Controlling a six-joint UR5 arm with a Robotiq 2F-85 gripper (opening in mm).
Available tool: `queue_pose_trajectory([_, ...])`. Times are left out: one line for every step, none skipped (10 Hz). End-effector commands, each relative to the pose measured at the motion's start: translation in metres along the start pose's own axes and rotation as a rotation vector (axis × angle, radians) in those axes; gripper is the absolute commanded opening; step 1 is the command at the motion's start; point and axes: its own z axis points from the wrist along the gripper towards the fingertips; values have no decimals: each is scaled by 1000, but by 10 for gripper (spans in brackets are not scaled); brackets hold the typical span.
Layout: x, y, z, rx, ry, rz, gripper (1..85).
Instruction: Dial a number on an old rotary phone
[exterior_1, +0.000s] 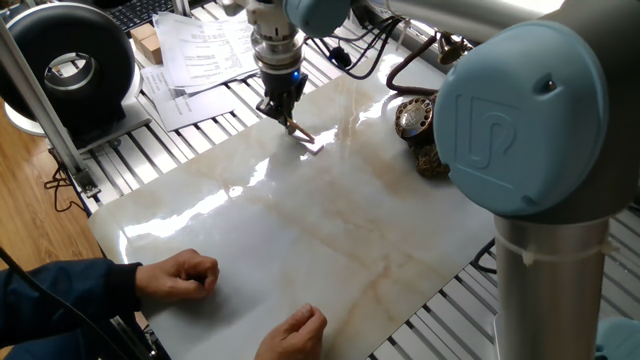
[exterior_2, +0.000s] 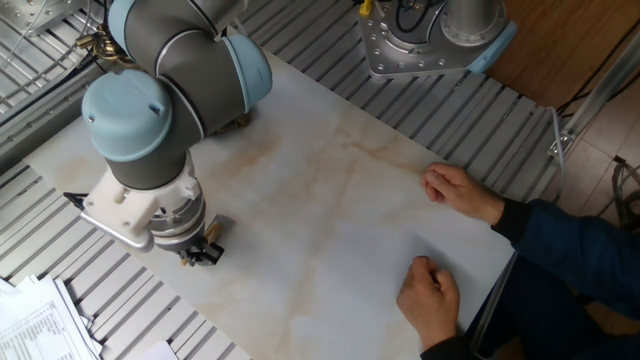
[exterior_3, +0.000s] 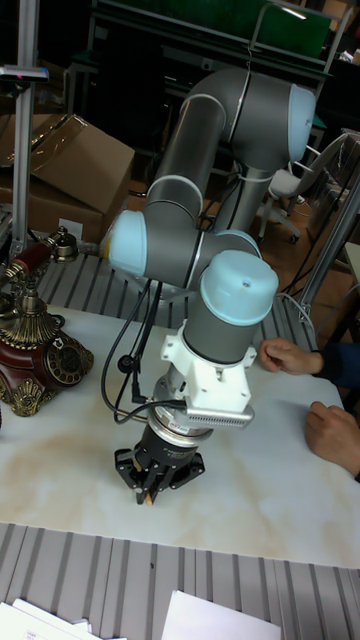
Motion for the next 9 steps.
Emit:
queue_pose_trajectory([0, 1, -3, -1, 9, 50, 20])
queue_pose_trajectory([2, 3, -7, -7, 22, 51, 20])
queue_pose_trajectory([5, 3, -19, -15, 44, 35, 20])
queue_pose_trajectory([6, 0, -39, -17, 59, -8, 20])
queue_pose_trajectory([8, -11, -61, 19, 68, -97, 20])
queue_pose_trajectory([13, -22, -86, 56, 66, -211, 20])
queue_pose_trajectory([-9, -9, -97, 17, -54, -205, 20])
queue_pose_trajectory([-12, -11, -109, 7, -99, -241, 20])
queue_pose_trajectory([-1, -7, -124, -23, -109, -250, 20])
